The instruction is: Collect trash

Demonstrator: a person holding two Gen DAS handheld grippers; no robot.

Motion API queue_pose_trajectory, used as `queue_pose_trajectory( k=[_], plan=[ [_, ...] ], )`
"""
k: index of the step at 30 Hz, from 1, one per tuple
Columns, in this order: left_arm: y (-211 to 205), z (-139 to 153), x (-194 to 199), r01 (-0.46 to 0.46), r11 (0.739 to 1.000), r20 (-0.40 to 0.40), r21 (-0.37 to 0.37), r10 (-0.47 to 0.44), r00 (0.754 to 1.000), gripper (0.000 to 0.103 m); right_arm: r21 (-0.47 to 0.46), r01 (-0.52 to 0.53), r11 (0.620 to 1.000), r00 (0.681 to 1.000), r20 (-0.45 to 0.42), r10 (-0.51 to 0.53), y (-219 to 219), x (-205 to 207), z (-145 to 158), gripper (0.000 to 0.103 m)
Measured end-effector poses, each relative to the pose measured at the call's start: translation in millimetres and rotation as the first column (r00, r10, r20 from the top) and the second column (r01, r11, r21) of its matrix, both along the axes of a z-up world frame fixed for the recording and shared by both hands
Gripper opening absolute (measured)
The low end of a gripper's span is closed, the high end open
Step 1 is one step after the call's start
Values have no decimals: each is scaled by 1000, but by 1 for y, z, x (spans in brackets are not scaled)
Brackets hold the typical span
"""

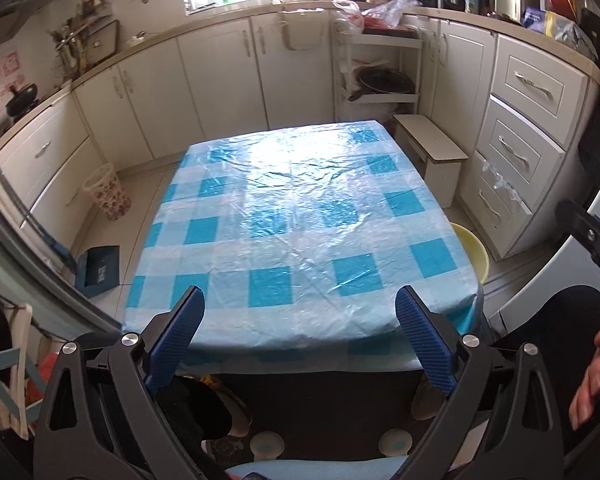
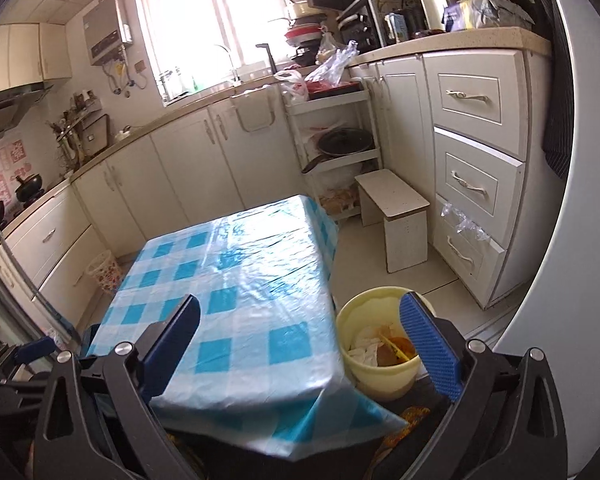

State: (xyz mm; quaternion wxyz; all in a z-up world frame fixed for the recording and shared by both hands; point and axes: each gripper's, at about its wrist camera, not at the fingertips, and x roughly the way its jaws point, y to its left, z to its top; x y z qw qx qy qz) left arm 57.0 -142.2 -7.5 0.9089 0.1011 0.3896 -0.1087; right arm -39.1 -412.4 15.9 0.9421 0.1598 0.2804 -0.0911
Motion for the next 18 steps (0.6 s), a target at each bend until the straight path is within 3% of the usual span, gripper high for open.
queue_pose_trajectory(
  k=[11,18],
  plan=[
    [40,15,-22,-55,998,35,-26,56,998,95,1,-114,993,991,-63,114,67,-34,3,96],
    [48,23,-33,-60,998,59,-25,61,996,95,-21,-130,991,989,-80,128,90,-41,-3,96]
  ],
)
